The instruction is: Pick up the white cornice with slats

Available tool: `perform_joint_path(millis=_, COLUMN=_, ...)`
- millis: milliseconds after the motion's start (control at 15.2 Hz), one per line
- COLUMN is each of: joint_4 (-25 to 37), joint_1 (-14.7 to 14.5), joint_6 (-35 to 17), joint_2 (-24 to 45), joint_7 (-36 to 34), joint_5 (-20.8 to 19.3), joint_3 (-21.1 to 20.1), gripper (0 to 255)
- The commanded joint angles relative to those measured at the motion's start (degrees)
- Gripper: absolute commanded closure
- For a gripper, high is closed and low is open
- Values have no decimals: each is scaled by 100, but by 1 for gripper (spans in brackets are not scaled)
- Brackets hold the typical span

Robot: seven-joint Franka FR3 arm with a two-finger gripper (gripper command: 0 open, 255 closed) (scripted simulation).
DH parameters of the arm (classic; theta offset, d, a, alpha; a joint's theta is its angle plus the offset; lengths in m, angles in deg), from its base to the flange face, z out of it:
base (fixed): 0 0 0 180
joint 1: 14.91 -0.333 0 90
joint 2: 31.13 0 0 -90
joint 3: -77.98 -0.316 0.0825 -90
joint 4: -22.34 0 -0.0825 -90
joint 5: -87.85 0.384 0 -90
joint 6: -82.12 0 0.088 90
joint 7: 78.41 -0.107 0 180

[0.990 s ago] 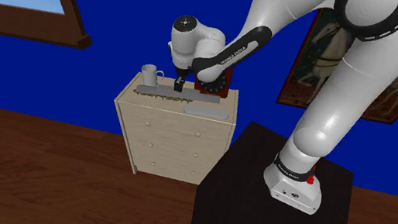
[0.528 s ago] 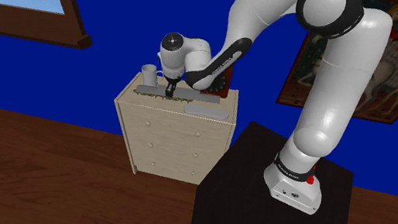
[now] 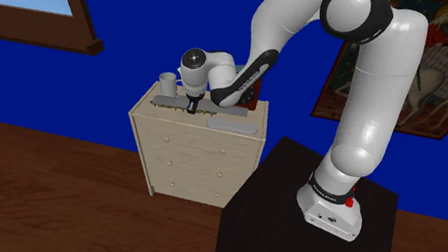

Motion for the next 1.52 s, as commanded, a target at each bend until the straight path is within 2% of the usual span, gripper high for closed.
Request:
perform_joint_path(millis=0, joint_4=0, joint_1=-1, joint_6=-4, joint_2=5, joint_7=-10, joint_5=-9, joint_3=3, gripper=255)
perform_joint_path(millis=528, joint_4=2, joint_1=-4, joint_6=-7, joint_2=15, joint_7=-23, joint_5=-20, joint_3=5, gripper=255)
perform_joint_path(millis=1452, joint_4=22, joint_1=90, joint_6=551, joint_2=-798, joint_7=1074, joint_5=1044, joint_3=-217, gripper=255)
